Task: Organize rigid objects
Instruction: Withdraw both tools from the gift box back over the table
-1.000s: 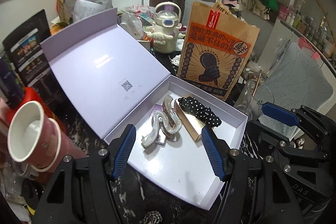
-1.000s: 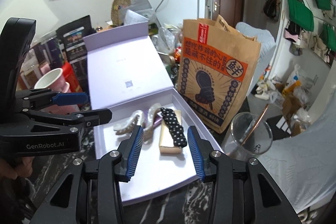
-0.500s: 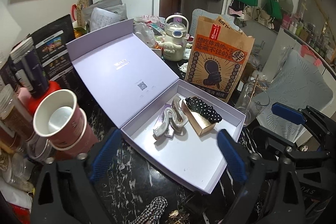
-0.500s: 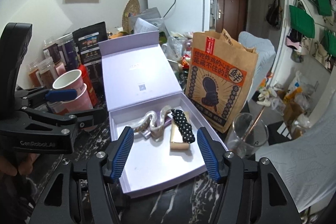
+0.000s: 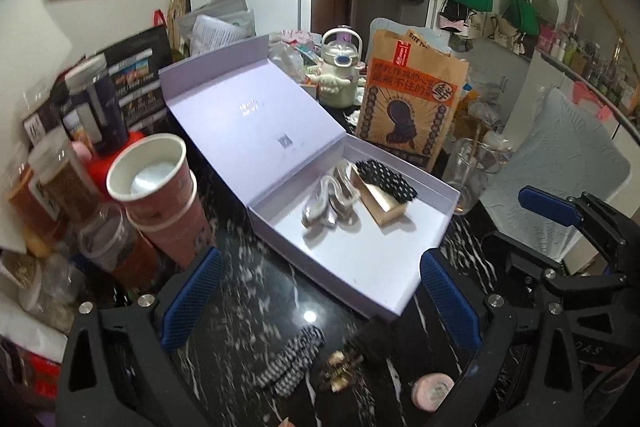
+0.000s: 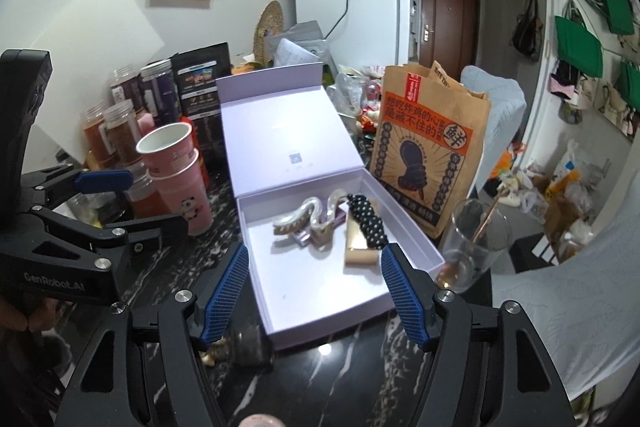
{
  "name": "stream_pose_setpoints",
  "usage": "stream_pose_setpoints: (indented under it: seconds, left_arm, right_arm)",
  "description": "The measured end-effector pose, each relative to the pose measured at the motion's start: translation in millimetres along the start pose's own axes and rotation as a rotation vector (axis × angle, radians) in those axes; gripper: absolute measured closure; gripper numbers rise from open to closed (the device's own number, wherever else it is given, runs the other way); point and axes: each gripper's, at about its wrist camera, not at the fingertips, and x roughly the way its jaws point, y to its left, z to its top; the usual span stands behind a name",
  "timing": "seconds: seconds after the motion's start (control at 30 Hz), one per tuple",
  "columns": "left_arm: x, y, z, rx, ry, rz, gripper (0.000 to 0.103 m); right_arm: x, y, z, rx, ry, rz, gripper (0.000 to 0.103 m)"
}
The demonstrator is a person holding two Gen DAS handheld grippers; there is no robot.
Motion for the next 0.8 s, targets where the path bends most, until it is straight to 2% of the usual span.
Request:
stream_pose_setpoints:
  seconds: [0.27,0.57,0.8]
  left_arm:
    - [-16.2,-0.5,-18.5,0.028,-0.017,0.035,0.002]
    - [-19.1,2.9,-46.3,0.007,0.020,-0.017,0.002]
    - [-15.1,6.4,-65.7,-0.001,0.036,-0.028,0.002]
  right_arm:
    - [-11.5,8.1,-17.5,0.014,0.007,0.012,0.033]
    - [-9.5,17.5,-41.8,0.038,0.051,0.042,0.033]
    - [-2.7,23.3,-64.1,0.067,0.085,0.071,0.033]
